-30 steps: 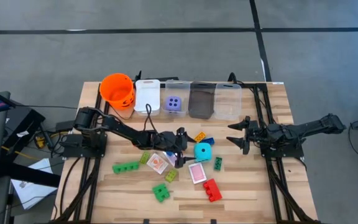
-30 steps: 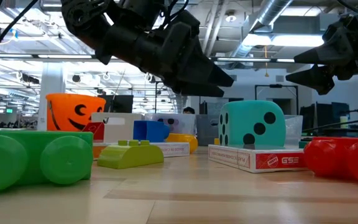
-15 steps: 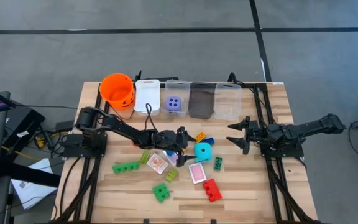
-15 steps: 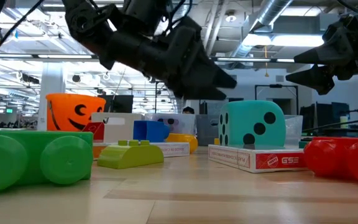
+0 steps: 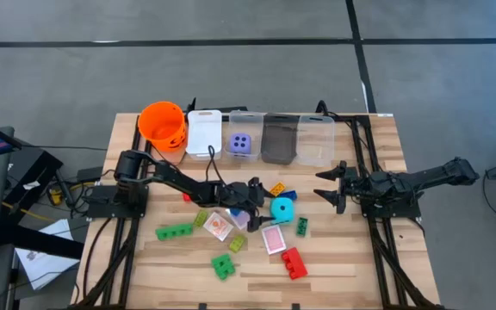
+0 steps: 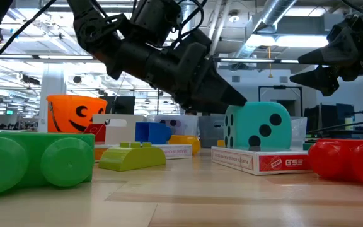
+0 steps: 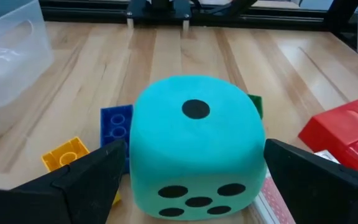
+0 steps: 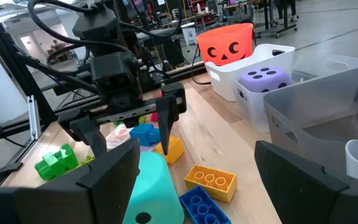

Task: Pick & Place Toys
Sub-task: Put the blue dice into the left transparent bin

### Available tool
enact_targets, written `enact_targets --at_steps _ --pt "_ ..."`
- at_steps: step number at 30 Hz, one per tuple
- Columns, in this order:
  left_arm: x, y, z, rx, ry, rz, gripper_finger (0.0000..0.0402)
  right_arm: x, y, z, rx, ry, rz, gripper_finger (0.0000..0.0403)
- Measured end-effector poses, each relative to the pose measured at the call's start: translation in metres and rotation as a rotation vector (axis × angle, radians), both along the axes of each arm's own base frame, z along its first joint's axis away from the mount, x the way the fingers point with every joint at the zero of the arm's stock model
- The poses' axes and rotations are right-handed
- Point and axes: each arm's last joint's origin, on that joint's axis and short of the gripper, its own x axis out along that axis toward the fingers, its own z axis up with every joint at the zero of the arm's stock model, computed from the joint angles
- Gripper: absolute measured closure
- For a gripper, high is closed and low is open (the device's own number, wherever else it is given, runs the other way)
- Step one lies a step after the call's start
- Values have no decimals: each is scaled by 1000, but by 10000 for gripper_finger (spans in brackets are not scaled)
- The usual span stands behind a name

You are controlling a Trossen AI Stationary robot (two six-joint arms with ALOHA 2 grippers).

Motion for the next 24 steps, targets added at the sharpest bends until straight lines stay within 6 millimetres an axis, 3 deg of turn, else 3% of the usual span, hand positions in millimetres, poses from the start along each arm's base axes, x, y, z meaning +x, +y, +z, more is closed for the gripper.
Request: enact_targets --at_steps 24 --pt "0 1 -9 -3 39 8 45 0 0 0 0 0 0 92"
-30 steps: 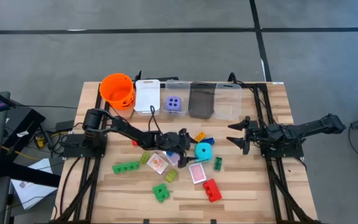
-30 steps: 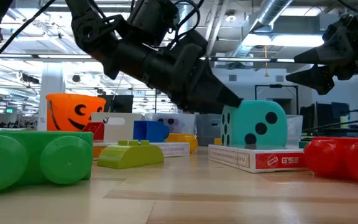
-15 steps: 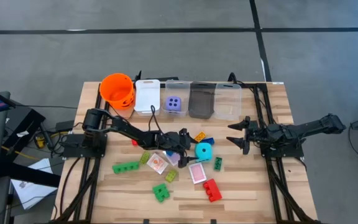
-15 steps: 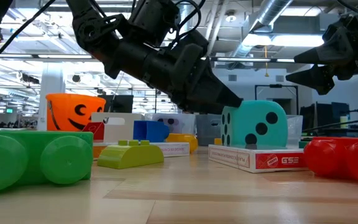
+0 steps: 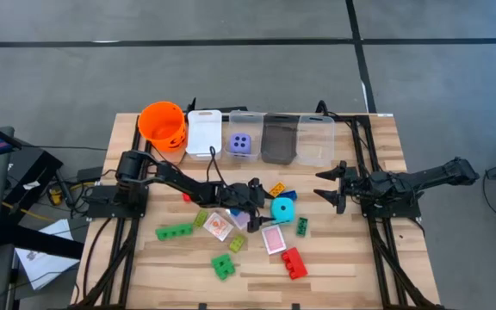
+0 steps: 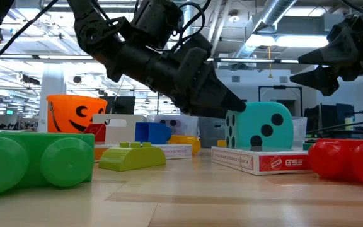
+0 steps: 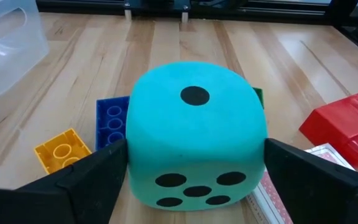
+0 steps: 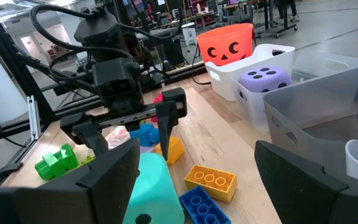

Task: Pick & Place Toys
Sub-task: Put the blue dice into the left transparent bin

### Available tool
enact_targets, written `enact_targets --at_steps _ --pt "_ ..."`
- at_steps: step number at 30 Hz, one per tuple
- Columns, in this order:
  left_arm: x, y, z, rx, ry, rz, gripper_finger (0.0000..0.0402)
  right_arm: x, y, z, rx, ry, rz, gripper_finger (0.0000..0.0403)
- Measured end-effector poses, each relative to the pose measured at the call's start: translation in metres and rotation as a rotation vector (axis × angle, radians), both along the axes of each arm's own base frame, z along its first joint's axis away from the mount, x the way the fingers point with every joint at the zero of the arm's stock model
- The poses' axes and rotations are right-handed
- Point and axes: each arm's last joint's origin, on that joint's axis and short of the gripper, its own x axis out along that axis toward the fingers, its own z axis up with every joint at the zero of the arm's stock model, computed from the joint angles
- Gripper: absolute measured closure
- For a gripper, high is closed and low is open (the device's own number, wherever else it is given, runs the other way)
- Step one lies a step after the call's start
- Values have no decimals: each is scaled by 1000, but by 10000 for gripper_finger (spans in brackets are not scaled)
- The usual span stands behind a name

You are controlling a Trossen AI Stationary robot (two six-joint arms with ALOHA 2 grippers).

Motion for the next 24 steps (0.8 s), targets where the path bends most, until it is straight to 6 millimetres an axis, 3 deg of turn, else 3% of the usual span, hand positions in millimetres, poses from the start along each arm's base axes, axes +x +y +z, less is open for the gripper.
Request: enact_targets --at_steps 9,24 --pt "0 2 1 3 2 11 75 0 0 0 0 0 0 92" --pt "1 2 4 -4 -39 3 161 0 0 0 0 0 0 92"
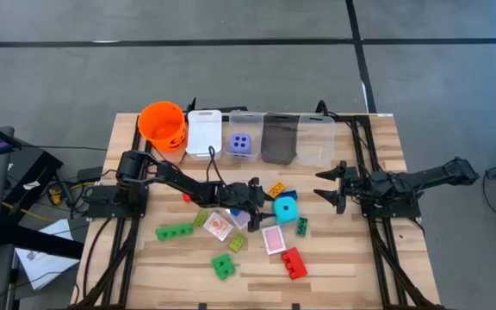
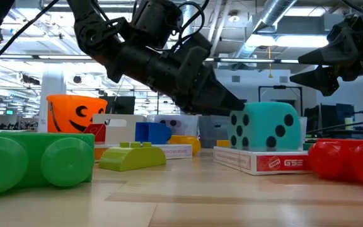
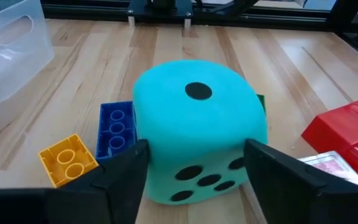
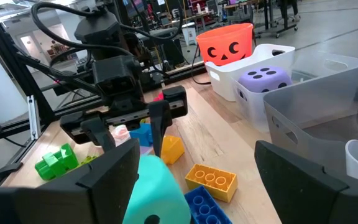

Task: Pick & Place Toys
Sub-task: Put the blue dice into the left transparent bin

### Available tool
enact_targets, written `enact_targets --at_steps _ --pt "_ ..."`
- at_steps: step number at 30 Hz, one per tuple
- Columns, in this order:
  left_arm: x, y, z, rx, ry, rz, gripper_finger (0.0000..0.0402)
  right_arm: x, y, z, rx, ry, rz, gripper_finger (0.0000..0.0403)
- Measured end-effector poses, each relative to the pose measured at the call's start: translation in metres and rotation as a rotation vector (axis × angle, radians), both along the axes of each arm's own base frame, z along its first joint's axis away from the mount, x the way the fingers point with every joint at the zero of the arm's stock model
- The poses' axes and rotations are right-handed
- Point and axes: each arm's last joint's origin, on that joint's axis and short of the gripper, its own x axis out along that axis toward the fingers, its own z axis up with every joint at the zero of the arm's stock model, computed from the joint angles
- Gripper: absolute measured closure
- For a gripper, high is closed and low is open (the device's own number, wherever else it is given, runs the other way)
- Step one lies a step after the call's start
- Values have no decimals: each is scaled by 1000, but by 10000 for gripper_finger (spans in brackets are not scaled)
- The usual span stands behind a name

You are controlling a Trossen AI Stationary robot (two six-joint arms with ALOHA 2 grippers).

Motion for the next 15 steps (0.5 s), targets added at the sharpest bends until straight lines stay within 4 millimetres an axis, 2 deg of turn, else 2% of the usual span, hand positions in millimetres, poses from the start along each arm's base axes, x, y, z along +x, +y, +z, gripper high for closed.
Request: enact_targets --at_steps 9,12,15 --pt "0 0 1 -4 -7 -10 236 0 0 0 0 0 0 92" --pt "0 -1 1 -5 -7 -13 236 0 0 0 0 0 0 92" --pt "0 -1 1 -17 -6 -39 213 0 0 0 0 0 0 92"
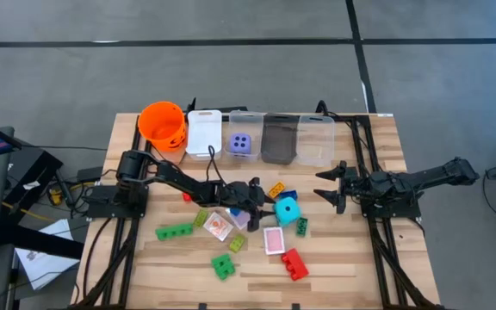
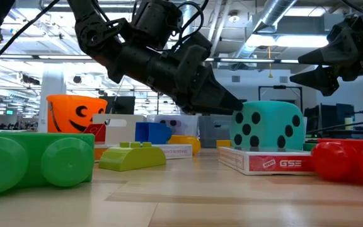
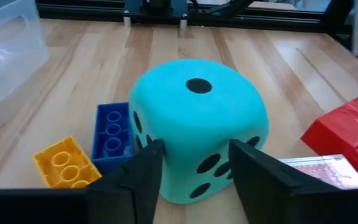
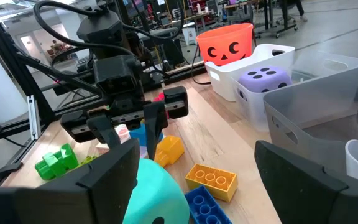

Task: Pick & Place Toys
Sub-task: Put the blue dice into the left transparent bin

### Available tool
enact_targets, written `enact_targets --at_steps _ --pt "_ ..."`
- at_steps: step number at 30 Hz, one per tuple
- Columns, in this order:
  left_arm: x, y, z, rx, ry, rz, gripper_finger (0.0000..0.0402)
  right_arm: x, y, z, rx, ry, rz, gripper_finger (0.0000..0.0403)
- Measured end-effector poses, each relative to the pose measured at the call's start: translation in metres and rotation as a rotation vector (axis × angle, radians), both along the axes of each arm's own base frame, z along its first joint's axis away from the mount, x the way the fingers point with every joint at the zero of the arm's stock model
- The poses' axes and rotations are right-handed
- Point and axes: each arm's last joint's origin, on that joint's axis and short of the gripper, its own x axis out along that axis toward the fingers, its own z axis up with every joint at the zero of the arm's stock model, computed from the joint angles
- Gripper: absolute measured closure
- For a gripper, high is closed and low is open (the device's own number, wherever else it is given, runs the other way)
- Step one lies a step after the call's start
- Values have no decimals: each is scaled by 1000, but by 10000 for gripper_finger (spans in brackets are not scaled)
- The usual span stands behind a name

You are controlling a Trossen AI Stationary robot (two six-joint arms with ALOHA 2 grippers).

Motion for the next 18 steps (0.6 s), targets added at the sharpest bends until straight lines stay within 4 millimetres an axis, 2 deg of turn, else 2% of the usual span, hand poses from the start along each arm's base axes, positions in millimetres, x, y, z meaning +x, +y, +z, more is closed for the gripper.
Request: enact_targets --at_steps 6,11,15,18 --pt "-1 -6 0 -39 6 -5 125 0 0 0 0 0 0 92" --pt "0 -3 0 14 2 1 59 0 0 0 0 0 0 92" --pt "0 6 0 126 -5 -4 27 0 0 0 0 0 0 92" --pt "1 16 0 145 -3 15 17 0 0 0 0 0 0 92"
